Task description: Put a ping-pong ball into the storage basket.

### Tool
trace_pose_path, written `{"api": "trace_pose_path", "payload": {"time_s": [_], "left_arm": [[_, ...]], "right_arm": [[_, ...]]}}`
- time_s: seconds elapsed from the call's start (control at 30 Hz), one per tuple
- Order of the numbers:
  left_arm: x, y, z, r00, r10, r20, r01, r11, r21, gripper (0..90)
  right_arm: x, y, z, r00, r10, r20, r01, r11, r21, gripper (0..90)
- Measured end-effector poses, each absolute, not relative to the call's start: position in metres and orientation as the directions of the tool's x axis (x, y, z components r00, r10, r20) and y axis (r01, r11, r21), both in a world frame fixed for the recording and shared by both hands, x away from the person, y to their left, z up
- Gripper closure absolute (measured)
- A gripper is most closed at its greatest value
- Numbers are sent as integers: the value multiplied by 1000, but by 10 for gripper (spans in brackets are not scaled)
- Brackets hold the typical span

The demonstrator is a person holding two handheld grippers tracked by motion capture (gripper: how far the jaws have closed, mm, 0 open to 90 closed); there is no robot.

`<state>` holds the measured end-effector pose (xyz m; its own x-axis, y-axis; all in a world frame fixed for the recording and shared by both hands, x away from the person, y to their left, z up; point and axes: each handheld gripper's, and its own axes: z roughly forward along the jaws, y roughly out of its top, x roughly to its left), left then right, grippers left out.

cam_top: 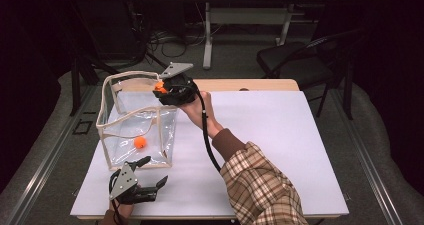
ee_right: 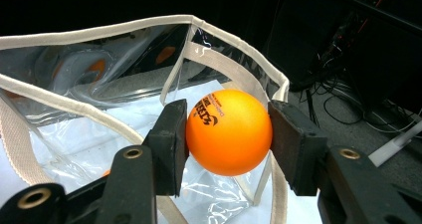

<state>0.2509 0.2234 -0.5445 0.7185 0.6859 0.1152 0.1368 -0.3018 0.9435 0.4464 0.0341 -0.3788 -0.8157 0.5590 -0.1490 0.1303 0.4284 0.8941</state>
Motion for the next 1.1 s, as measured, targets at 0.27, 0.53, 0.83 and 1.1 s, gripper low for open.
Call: {"api": "trace_pose_path", "payload": {"time_s": [0.27, 0.53, 0.83, 1.1], "left_arm": [[251, 223, -544, 719, 686, 115, 137, -302, 943, 158], [251, 223, -545, 718, 687, 113, 137, -299, 944, 158], [251, 223, -545, 719, 686, 111, 137, -298, 945, 158], [251, 223, -545, 717, 687, 113, 136, -297, 945, 158]], "right_arm": [[448, 36, -380, -820, 554, -142, 137, 432, 891, 510], [451, 40, -384, -822, 553, -132, 151, 437, 886, 509], [454, 47, -388, -829, 543, -130, 160, 455, 876, 509], [457, 52, -391, -834, 538, -121, 180, 473, 863, 509]]}}
